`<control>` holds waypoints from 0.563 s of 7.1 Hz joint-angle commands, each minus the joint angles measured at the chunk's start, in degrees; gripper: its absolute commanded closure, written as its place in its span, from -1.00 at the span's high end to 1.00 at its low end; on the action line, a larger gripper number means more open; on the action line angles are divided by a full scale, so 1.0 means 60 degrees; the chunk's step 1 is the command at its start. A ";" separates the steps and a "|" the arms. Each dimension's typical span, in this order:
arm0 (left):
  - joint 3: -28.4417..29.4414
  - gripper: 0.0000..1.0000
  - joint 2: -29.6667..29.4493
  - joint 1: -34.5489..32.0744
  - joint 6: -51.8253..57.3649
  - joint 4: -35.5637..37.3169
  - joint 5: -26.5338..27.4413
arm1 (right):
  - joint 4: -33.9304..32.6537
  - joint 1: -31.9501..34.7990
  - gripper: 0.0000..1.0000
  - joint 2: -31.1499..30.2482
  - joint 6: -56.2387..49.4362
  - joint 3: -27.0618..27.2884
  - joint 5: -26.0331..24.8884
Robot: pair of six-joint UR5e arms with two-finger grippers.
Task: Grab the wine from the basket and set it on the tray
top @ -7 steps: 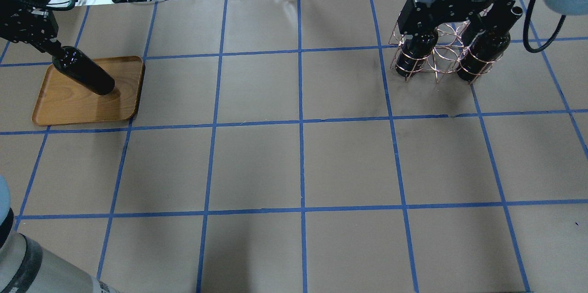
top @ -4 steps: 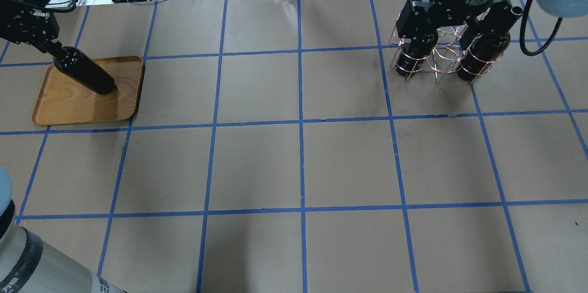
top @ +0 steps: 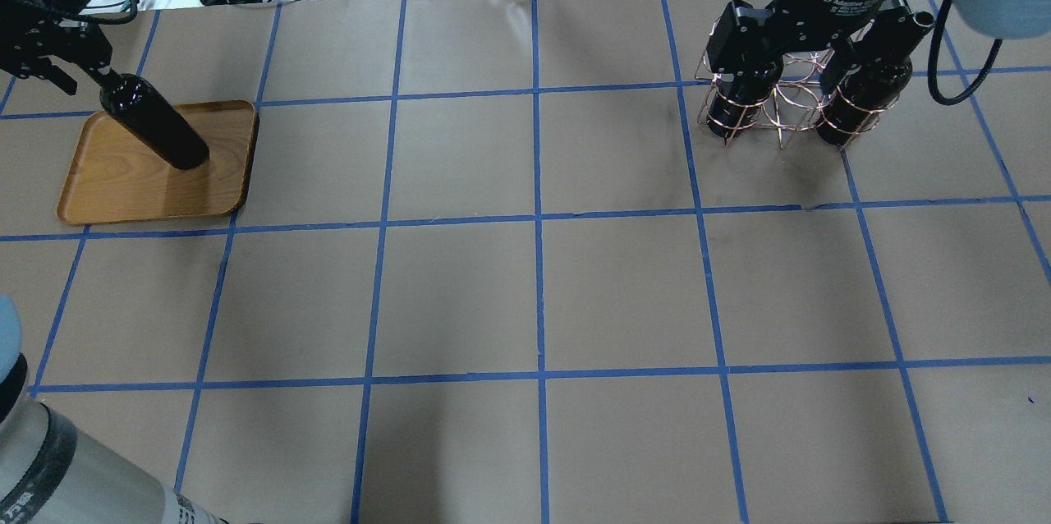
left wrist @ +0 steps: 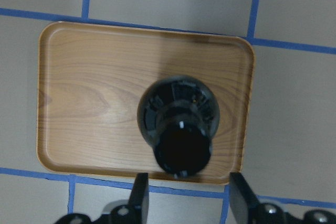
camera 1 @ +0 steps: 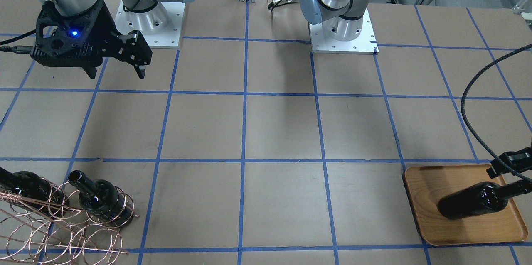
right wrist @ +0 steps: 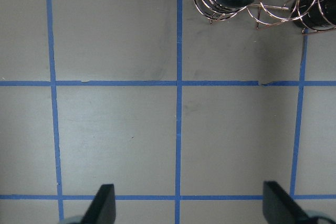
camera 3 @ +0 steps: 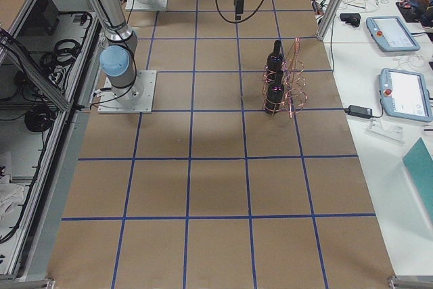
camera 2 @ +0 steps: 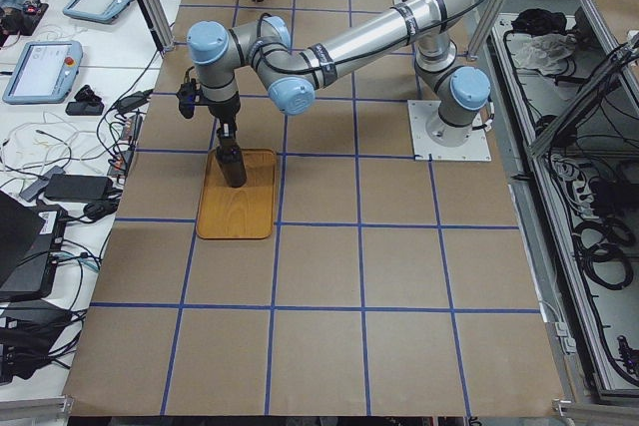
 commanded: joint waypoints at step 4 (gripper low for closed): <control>-0.0205 0.69 0.0890 -0.0324 -0.0151 -0.0884 0.0158 | 0.0027 -0.0002 1.00 -0.0005 -0.0044 -0.0027 -0.0031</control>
